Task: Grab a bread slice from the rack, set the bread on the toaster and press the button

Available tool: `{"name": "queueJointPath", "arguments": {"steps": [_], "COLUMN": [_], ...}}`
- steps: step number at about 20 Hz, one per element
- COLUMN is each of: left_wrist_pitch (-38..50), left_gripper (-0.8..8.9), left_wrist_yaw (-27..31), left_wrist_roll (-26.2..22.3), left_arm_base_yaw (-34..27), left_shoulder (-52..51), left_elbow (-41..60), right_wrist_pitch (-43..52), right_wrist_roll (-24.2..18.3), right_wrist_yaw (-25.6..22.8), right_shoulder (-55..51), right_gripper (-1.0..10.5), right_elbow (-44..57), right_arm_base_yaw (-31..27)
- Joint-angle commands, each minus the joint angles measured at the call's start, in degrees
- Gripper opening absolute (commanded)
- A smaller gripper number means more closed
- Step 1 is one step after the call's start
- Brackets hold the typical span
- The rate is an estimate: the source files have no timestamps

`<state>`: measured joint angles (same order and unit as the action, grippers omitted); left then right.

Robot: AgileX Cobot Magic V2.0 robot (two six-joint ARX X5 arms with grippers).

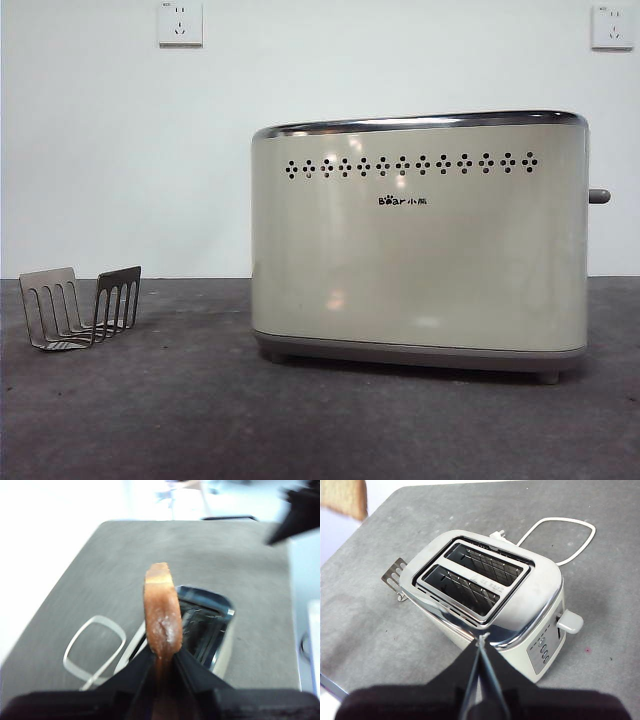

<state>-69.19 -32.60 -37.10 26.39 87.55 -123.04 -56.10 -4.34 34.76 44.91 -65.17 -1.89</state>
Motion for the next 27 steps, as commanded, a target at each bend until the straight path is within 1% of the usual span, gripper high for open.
{"name": "queueJointPath", "arguments": {"steps": [1,3,5,11,17,21,25,27], "left_wrist_pitch": [-1.0,-2.1,-2.5,-2.5,-1.7,-1.5,-2.1,-2.4], "left_gripper": [-0.08,-0.08,-0.07,-0.05,-0.05,-0.05,-0.05,-0.05], "left_wrist_yaw": [2.8,7.3,10.2,10.2,10.2,10.7,13.8,15.7], "left_wrist_roll": [-13.6,-15.7,-15.7,-20.2,-20.5,-22.8,-25.1,-25.1], "left_arm_base_yaw": [4.5,7.8,9.9,12.7,13.3,13.3,13.3,13.3], "left_shoulder": [0.7,1.8,3.5,9.3,14.0,16.4,17.6,18.1], "left_elbow": [0.0,0.0,0.0,0.0,0.0,0.0,0.0,0.0], "right_wrist_pitch": [0.1,0.1,0.1,-0.2,-0.7,-0.8,-0.9,-0.9], "right_wrist_roll": [-0.5,-0.5,-0.5,-0.5,-0.5,-0.5,-0.5,-0.5], "right_wrist_yaw": [0.2,0.2,0.2,0.2,0.2,0.2,0.2,0.2], "right_shoulder": [-0.1,-0.1,-0.1,-0.1,-0.1,-0.1,-0.1,-0.1], "right_gripper": [0.0,0.0,0.0,0.0,0.0,0.0,0.0,0.0], "right_elbow": [-0.2,-0.2,-0.2,-0.2,-0.2,-0.2,-0.2,-0.2], "right_arm_base_yaw": [0.0,0.0,0.0,0.0,0.0,0.0,0.0,0.0]}}
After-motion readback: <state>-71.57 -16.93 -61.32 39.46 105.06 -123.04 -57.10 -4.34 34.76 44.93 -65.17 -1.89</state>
